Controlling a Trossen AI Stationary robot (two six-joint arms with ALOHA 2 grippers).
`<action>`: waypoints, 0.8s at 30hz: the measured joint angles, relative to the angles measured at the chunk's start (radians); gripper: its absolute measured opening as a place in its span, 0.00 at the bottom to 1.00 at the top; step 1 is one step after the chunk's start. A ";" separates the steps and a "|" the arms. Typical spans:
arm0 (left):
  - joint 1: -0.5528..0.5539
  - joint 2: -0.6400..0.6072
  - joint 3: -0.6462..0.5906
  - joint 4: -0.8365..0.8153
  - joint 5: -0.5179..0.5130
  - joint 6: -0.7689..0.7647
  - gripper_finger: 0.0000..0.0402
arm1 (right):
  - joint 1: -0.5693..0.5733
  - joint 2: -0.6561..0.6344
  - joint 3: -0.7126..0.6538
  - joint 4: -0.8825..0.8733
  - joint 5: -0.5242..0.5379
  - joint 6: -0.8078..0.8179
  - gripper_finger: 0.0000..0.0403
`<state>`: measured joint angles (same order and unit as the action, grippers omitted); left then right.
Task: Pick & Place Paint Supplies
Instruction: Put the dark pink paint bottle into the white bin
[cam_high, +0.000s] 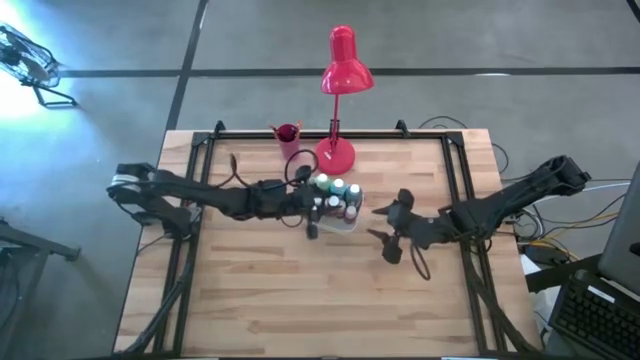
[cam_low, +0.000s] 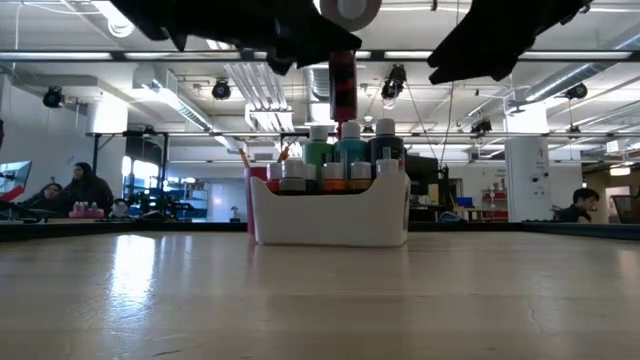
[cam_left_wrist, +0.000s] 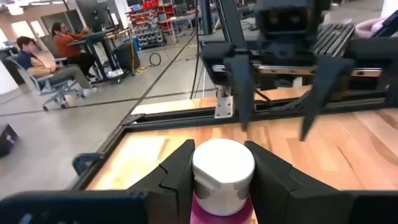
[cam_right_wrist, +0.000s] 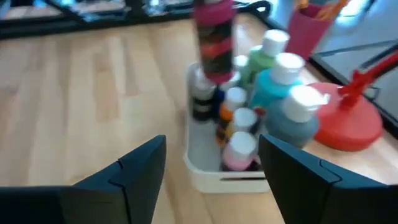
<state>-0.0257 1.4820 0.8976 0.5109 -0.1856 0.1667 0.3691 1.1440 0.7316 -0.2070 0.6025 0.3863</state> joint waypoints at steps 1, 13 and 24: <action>0.000 0.010 -0.014 0.035 0.000 -0.010 0.29 | -0.001 -0.004 -0.005 0.013 0.013 0.000 0.62; 0.002 0.112 -0.152 0.262 -0.041 -0.033 0.29 | -0.002 -0.033 -0.044 0.016 0.109 0.004 0.54; 0.006 0.211 -0.215 0.409 -0.063 -0.063 0.29 | -0.001 -0.037 -0.046 0.028 0.108 -0.005 0.50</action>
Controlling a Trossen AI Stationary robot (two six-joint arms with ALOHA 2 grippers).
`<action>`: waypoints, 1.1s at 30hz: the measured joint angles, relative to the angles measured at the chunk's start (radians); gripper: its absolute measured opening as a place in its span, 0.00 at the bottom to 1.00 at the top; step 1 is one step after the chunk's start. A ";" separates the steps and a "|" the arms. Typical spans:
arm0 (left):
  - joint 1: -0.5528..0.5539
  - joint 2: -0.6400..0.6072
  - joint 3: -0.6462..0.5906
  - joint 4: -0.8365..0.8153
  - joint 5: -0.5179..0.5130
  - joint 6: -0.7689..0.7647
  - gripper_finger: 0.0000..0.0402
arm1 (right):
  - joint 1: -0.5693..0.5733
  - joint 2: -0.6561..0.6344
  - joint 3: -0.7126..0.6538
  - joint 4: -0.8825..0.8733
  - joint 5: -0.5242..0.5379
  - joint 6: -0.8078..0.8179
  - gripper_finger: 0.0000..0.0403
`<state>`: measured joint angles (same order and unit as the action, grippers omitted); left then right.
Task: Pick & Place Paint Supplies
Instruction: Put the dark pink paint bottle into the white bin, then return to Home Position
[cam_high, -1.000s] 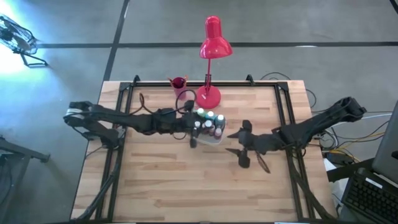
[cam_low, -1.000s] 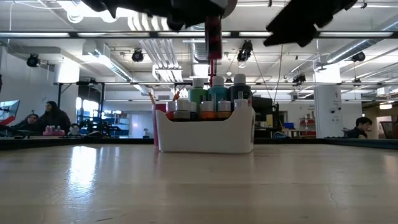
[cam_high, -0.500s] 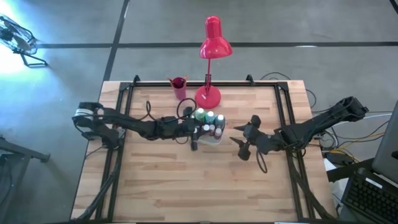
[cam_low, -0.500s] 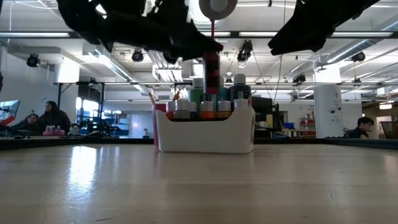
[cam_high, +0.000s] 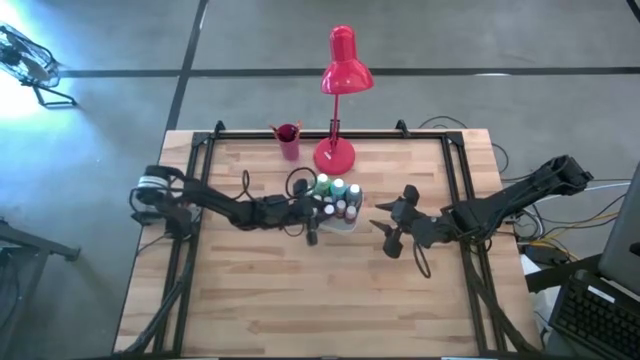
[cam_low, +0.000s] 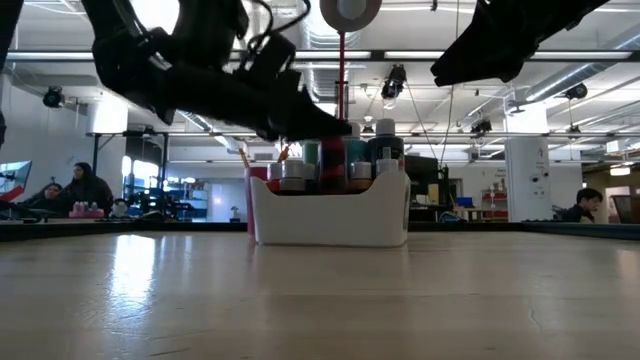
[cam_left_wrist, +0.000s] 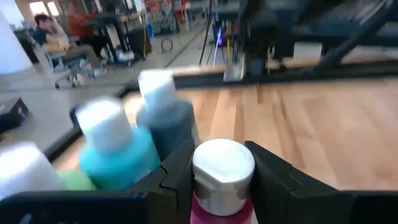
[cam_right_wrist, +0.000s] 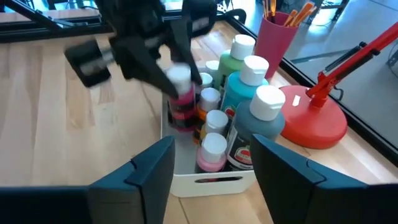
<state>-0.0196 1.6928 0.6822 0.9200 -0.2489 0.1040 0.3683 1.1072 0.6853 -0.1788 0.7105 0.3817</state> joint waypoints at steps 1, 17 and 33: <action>0.001 0.013 0.000 -0.005 -0.001 -0.002 0.29 | 0.000 0.000 0.000 0.000 0.000 0.000 0.50; 0.003 0.163 0.002 0.138 -0.003 -0.046 0.36 | 0.000 0.000 0.000 0.000 -0.001 0.000 0.45; -0.016 -0.057 0.000 -0.093 -0.006 -0.029 0.67 | 0.000 0.000 -0.003 0.000 -0.005 0.003 0.41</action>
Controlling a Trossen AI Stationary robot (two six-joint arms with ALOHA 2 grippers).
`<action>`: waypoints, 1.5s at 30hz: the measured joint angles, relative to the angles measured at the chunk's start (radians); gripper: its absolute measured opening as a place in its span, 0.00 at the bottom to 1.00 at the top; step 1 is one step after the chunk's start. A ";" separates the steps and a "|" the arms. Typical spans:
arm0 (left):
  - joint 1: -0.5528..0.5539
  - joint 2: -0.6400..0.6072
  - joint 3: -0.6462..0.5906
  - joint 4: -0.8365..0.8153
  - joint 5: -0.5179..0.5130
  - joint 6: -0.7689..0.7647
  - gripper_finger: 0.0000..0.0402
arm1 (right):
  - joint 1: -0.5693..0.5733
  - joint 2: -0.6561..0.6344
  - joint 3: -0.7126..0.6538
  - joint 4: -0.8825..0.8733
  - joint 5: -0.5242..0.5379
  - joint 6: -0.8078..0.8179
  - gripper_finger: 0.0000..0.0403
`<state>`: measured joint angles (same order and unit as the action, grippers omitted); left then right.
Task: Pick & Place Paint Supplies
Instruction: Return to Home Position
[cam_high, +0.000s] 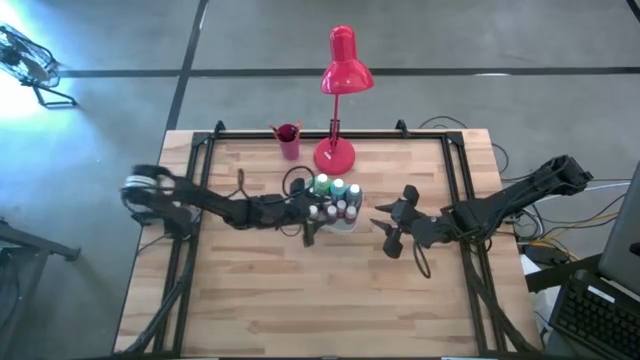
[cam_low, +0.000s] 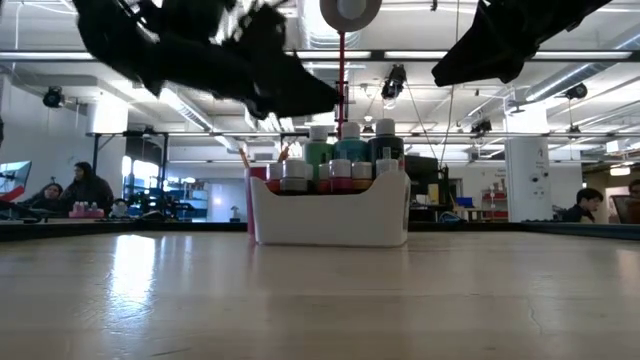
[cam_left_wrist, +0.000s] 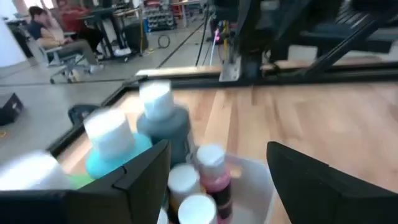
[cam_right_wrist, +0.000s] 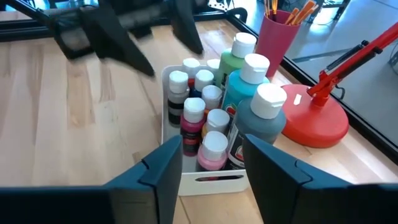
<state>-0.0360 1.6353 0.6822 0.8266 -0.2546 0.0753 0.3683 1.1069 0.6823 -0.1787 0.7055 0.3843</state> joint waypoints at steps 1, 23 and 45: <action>-0.005 -0.047 0.000 -0.047 0.001 0.002 0.67 | 0.000 0.000 0.000 0.000 0.000 -0.001 0.40; -0.016 -0.866 -0.165 -0.876 -0.028 0.009 0.53 | 0.000 -0.060 0.000 -0.155 -0.010 -0.069 0.12; -0.016 -1.275 -0.526 -0.739 0.065 -0.011 0.02 | -0.003 -0.594 -0.333 0.027 -0.217 -0.225 0.02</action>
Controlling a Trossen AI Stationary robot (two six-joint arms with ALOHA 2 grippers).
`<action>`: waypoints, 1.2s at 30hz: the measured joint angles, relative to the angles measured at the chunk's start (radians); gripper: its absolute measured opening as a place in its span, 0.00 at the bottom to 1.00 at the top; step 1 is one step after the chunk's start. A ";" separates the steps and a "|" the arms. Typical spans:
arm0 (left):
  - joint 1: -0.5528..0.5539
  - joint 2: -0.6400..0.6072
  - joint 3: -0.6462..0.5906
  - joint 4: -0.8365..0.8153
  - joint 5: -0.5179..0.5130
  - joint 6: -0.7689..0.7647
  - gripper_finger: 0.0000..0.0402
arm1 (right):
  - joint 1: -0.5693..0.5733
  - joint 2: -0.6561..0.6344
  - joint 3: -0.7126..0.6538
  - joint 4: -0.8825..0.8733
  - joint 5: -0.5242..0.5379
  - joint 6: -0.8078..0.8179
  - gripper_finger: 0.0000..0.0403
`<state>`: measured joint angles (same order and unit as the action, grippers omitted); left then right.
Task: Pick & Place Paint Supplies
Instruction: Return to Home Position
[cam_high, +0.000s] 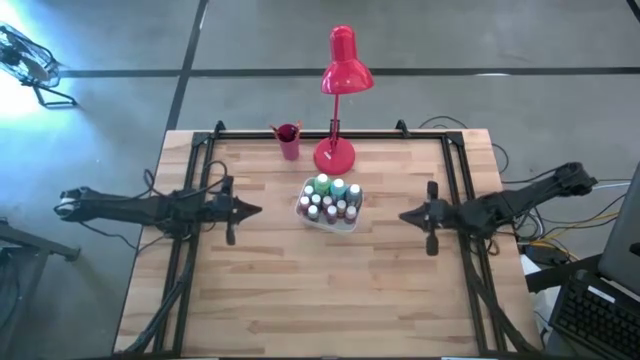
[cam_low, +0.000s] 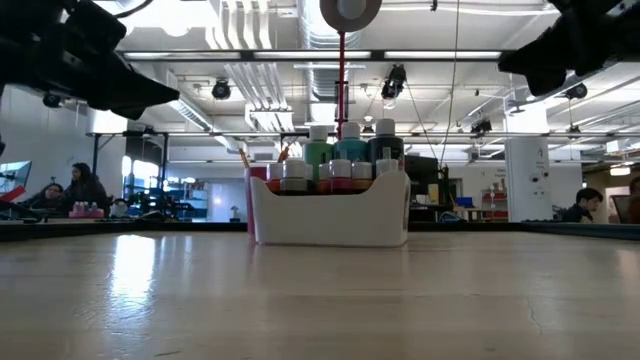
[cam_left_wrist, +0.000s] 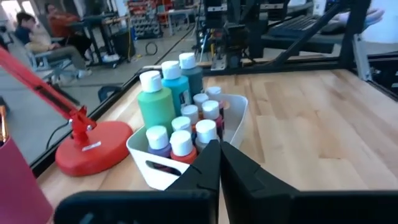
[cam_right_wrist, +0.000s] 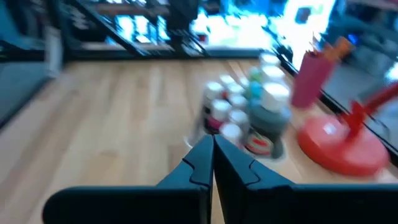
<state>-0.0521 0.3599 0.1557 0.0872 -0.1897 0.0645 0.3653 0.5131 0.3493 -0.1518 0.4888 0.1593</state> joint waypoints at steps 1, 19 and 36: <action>0.000 -0.008 -0.006 0.000 0.006 0.006 0.02 | 0.000 -0.021 -0.018 0.031 -0.025 -0.024 0.02; 0.001 -0.086 -0.126 0.022 -0.037 0.003 0.02 | -0.104 -0.195 -0.182 0.101 -0.177 -0.137 0.02; 0.001 -0.085 -0.130 0.009 -0.040 0.010 0.03 | -0.104 -0.189 -0.206 0.104 -0.165 -0.215 0.02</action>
<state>-0.0513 0.2749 0.0261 0.0963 -0.2298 0.0742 0.2615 0.3237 0.1436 -0.0483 0.3241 -0.0562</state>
